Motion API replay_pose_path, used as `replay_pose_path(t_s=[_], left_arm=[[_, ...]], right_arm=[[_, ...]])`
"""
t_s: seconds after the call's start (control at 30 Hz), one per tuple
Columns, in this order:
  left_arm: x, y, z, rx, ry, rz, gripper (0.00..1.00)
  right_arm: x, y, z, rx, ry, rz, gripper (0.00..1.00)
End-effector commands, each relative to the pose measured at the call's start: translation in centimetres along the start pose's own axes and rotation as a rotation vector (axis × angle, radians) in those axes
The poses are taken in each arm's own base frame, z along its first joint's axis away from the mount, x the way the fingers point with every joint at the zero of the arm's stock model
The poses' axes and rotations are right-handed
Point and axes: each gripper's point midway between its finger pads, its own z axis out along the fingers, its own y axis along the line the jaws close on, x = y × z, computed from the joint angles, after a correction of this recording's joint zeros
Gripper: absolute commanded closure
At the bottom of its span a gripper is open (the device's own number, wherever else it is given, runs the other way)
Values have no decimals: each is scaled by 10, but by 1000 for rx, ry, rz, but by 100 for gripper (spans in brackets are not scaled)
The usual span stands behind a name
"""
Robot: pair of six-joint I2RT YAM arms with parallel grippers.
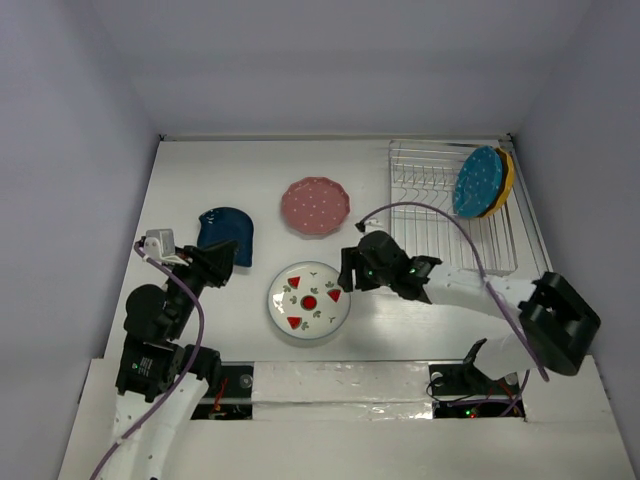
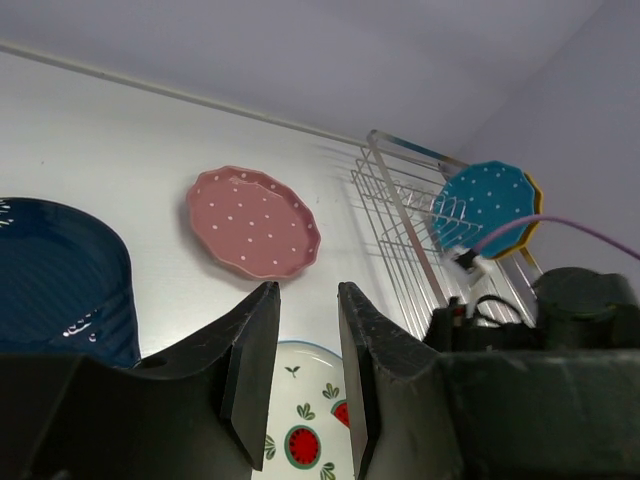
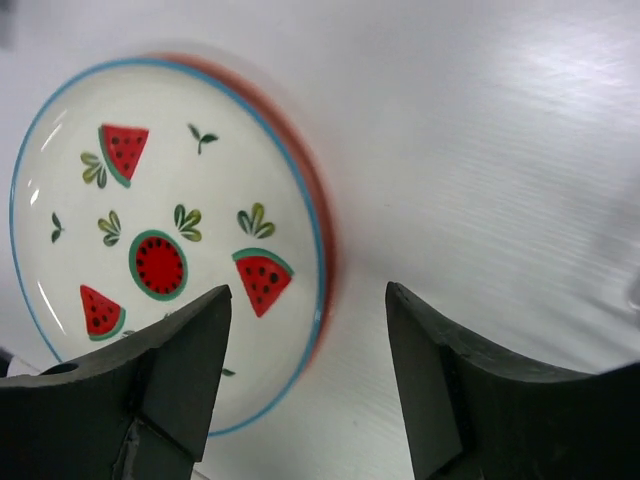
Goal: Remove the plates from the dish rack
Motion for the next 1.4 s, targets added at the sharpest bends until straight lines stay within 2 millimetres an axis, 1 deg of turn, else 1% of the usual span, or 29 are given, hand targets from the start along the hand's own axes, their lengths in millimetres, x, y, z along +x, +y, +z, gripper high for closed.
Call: replay_pose_path(t_s=[0.0, 0.1, 0.13, 0.17, 0.2, 0.23, 0.27, 0.3, 0.33, 0.37, 0.43, 0.47, 0.5, 0.53, 0.57, 0.6, 0.67, 0.7, 0.77, 0.8, 0.83, 0.87, 0.9, 1.0, 1.03, 1.13, 1.17, 1.33, 1.37], left_arm=[[-20, -11, -4, 36, -66, 9, 73], [-23, -13, -7, 42, -79, 9, 73], [-23, -13, -8, 43, -80, 9, 73], [-23, -13, -8, 42, -85, 11, 73], [-25, -14, -10, 45, -91, 10, 73], [-26, -15, -10, 49, -94, 12, 73], [-25, -15, -10, 52, -93, 12, 73], [-26, -16, -11, 57, -98, 12, 73], [-26, -17, -12, 62, -99, 12, 72], [-25, -17, -12, 65, -97, 12, 72], [-27, -19, -14, 72, -106, 15, 72], [-27, -21, -14, 79, -103, 13, 72], [-27, -21, -15, 83, -106, 13, 72], [-26, -20, -14, 79, -103, 14, 72], [-26, -23, -15, 89, -101, 11, 71], [-25, -24, -16, 96, -96, 13, 71], [-25, -24, -16, 94, -93, 10, 70], [-24, -26, -17, 101, -93, 9, 69], [-26, -26, -18, 102, -99, 9, 68], [-26, -26, -19, 102, -101, 7, 68], [-25, -28, -19, 110, -96, 6, 68], [-26, -27, -19, 107, -100, 8, 68], [-25, -27, -19, 104, -94, 6, 68], [-24, -30, -20, 120, -91, 3, 68], [-24, -30, -20, 122, -91, 4, 68], [-24, -32, -21, 130, -88, 1, 67], [-23, -33, -21, 136, -85, 1, 67], [-23, -36, -23, 147, -87, 0, 67], [-23, -36, -23, 148, -85, 0, 67]], right_arm=[[-68, -12, -48, 145, -215, -26, 32], [-111, -28, -84, 261, -351, -16, 42], [-130, -49, -97, 341, -412, 18, 46], [-141, -62, -107, 378, -445, 38, 55], [-157, -76, -123, 405, -506, 71, 63], [-168, -92, -132, 432, -541, 109, 71], [-182, -132, -147, 506, -591, 182, 75], [-195, -148, -158, 526, -642, 218, 76], [-202, -163, -168, 559, -670, 242, 81], [-209, -192, -183, 622, -700, 291, 85], [-219, -213, -197, 694, -731, 312, 85], [-231, -219, -208, 720, -766, 325, 74], [-238, -234, -218, 763, -786, 342, 64], [-240, -248, -211, 800, -751, 340, 55], [-255, -252, -220, 811, -768, 353, 45], [-259, -267, -225, 840, -762, 367, 43], [-265, -283, -216, 851, -722, 376, 40], [-273, -286, -221, 858, -731, 371, 40], [-274, -298, -219, 885, -716, 360, 40], [-266, -308, -207, 918, -663, 360, 40], [-266, -314, -206, 956, -650, 353, 41], [-263, -319, -201, 975, -622, 349, 41], [-254, -331, -191, 1008, -568, 352, 41], [-255, -339, -184, 1016, -543, 345, 42], [-256, -344, -186, 1030, -544, 347, 42], [-257, -348, -180, 1038, -509, 335, 44], [-260, -350, -185, 1064, -519, 334, 44], [-252, -368, -185, 1155, -476, 324, 43], [-247, -375, -177, 1172, -441, 318, 43]])
